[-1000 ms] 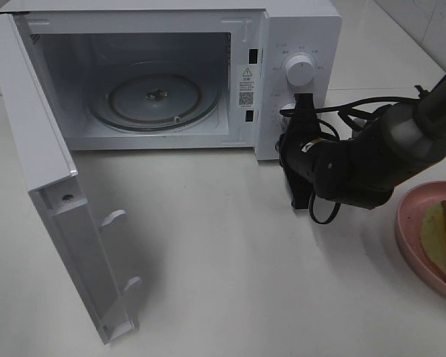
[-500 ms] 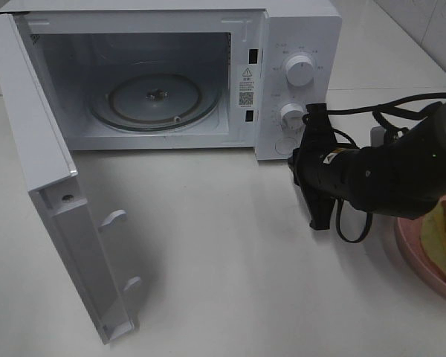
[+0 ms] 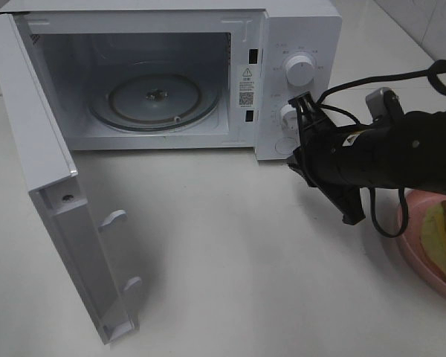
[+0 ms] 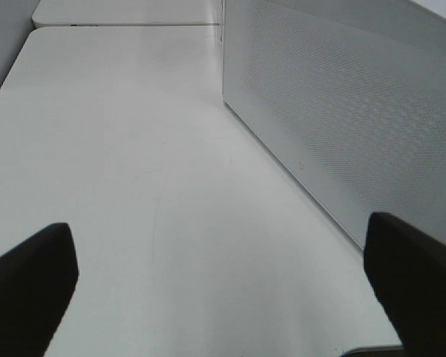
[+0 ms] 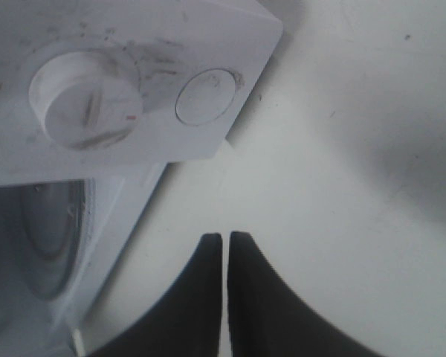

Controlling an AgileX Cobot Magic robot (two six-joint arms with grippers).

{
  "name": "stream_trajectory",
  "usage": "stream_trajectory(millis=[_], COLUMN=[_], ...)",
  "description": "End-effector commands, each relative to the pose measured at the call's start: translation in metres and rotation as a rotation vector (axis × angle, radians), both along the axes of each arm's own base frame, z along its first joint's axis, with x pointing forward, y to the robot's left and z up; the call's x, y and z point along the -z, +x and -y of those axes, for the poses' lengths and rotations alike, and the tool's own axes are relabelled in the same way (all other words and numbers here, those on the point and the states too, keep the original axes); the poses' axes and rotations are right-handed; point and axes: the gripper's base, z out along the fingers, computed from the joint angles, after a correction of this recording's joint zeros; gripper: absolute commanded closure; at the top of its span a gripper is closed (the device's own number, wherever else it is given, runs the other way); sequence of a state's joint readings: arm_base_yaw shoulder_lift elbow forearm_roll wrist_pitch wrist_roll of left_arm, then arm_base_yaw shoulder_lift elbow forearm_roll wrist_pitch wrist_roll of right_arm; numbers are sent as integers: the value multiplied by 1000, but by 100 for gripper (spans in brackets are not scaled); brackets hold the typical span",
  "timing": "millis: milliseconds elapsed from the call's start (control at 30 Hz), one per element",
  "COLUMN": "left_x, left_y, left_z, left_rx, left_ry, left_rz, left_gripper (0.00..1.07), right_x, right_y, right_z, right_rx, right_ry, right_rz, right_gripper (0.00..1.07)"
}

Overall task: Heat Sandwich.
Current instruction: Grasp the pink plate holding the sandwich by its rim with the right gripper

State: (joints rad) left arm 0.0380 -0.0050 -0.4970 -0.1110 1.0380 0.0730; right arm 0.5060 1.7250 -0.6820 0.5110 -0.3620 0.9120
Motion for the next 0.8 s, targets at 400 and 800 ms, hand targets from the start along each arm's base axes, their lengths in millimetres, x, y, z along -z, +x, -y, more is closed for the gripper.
stream_trajectory(millis=[400, 800], left_x=[1, 1], left_y=[-3, -3], left_z=[0, 0], left_rx=[8, 8], left_ry=[-5, -5], left_rz=[31, 31], left_gripper=[6, 6], right_x=[-23, -43], right_y=[-29, -25], right_z=[-7, 28], right_rx=[-939, -1312], right_ry=[-571, -527], right_rz=[26, -188], right_gripper=[97, 92])
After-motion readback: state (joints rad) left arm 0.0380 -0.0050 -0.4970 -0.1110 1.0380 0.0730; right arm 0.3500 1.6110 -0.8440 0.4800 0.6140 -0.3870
